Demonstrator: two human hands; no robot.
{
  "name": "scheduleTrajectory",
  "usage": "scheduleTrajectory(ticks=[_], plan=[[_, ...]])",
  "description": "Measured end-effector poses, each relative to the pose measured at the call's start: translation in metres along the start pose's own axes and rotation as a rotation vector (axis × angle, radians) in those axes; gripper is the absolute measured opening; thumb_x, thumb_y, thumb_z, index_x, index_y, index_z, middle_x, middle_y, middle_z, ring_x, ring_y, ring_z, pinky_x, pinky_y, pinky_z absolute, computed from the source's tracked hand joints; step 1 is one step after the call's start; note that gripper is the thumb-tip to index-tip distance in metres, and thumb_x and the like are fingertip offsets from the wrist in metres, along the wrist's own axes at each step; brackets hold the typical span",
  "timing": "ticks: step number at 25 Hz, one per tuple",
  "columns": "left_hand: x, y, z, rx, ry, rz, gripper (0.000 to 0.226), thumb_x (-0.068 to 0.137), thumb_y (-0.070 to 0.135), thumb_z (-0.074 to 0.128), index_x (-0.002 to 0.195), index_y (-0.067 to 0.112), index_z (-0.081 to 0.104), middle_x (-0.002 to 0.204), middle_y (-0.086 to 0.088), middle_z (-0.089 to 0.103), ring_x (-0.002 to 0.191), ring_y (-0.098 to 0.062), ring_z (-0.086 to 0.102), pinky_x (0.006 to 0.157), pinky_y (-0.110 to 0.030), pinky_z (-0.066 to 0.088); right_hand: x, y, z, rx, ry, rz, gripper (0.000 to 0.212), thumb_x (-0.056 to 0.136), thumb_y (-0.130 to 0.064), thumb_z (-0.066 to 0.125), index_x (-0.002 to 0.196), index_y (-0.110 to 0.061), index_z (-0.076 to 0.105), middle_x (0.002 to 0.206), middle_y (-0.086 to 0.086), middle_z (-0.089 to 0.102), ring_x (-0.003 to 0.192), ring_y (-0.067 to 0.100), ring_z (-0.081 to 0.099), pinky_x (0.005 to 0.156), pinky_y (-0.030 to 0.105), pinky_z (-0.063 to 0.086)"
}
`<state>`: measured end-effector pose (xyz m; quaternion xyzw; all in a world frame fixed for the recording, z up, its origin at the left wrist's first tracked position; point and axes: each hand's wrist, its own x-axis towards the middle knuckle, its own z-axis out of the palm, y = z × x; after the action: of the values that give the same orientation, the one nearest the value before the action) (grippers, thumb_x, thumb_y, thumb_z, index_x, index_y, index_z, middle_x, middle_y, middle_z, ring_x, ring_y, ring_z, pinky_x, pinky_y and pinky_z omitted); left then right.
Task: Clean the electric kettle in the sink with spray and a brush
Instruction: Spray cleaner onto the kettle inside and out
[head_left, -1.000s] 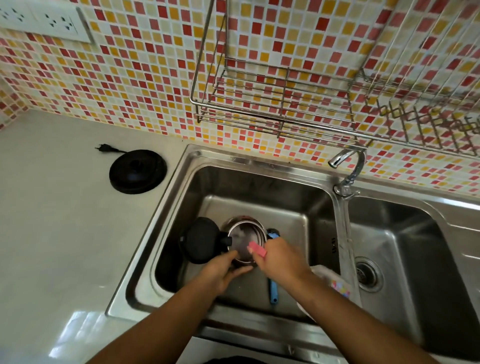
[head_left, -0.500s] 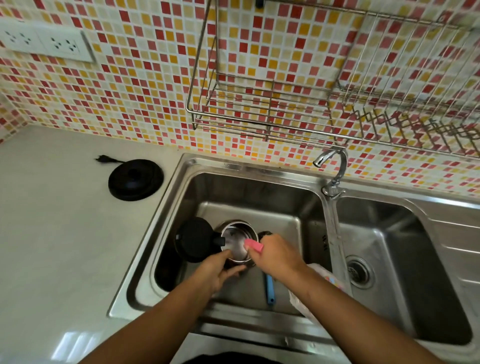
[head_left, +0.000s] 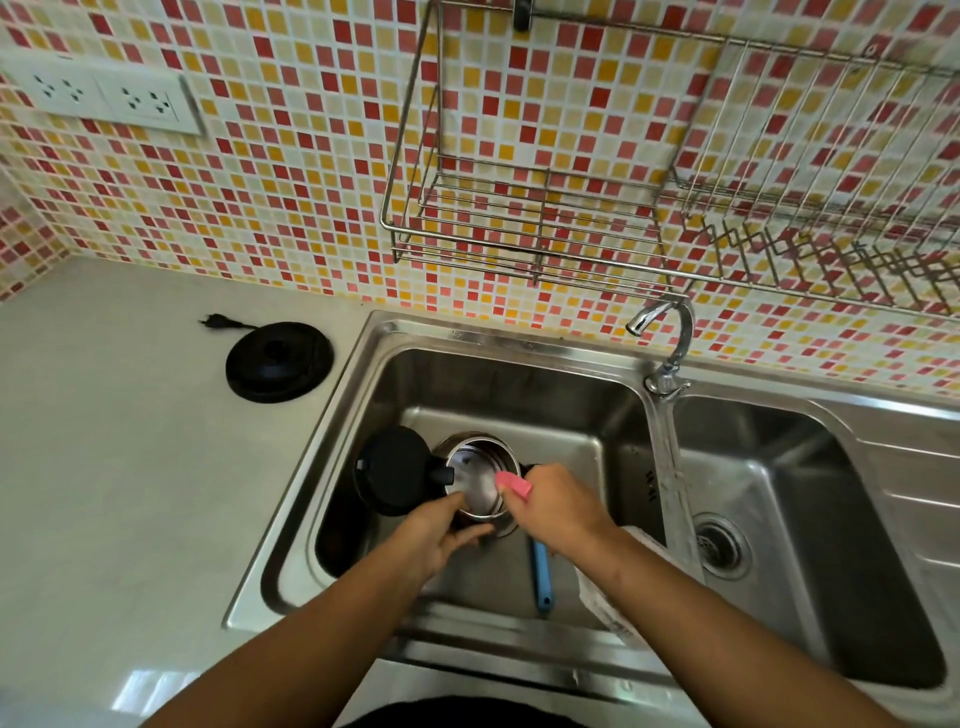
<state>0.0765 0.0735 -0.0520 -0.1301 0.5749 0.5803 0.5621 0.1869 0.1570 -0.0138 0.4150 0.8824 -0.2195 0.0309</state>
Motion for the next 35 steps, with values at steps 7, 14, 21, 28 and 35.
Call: scheduleTrajectory(ticks=[7,14,21,28,35], plan=[[0.0,0.001,-0.002,0.039,-0.003,0.022,0.035,0.095,-0.004,0.043,0.127,-0.02,0.045,0.079,-0.012,0.054,0.073,-0.028,0.055,0.047,-0.029,0.056,0.0,0.001,-0.001,0.018,-0.004,-0.002,0.052,0.095,-0.049,0.045,0.081,-0.004,0.067,0.083,0.017,0.066,0.079,0.035,0.065,0.064,0.032,0.045],[-0.002,0.001,-0.003,0.055,0.003,0.039,0.036,0.094,-0.006,0.044,0.126,-0.022,0.045,0.075,-0.013,0.054,0.069,-0.027,0.055,0.047,-0.028,0.056,-0.003,0.0,0.002,0.047,-0.004,-0.009,0.051,0.095,-0.05,0.045,0.072,-0.009,0.063,0.07,0.01,0.057,0.067,0.031,0.058,0.058,0.029,0.04],[-0.007,0.001,-0.002,0.087,-0.002,0.051,0.035,0.094,-0.005,0.044,0.126,-0.02,0.046,0.104,-0.029,0.062,0.071,-0.028,0.056,0.049,-0.029,0.057,-0.004,0.003,0.003,0.115,-0.005,0.013,0.051,0.094,-0.052,0.047,0.059,-0.014,0.052,0.066,0.009,0.058,0.067,0.033,0.064,0.059,0.033,0.047],[-0.008,0.0,0.0,0.09,-0.014,0.075,0.035,0.095,-0.006,0.042,0.127,-0.018,0.044,0.076,-0.011,0.052,0.064,-0.027,0.058,0.046,-0.028,0.056,-0.006,0.007,0.002,0.148,0.016,0.04,0.054,0.093,-0.052,0.046,0.069,-0.007,0.064,0.073,0.016,0.064,0.076,0.039,0.066,0.062,0.035,0.048],[-0.003,-0.001,-0.005,0.117,-0.029,0.096,0.031,0.094,-0.008,0.043,0.123,-0.017,0.048,0.113,-0.027,0.059,0.088,-0.031,0.059,0.046,-0.03,0.056,-0.008,0.008,0.0,0.157,0.011,0.083,0.058,0.091,-0.057,0.046,0.071,-0.005,0.063,0.07,0.016,0.063,0.071,0.038,0.067,0.063,0.037,0.055]])
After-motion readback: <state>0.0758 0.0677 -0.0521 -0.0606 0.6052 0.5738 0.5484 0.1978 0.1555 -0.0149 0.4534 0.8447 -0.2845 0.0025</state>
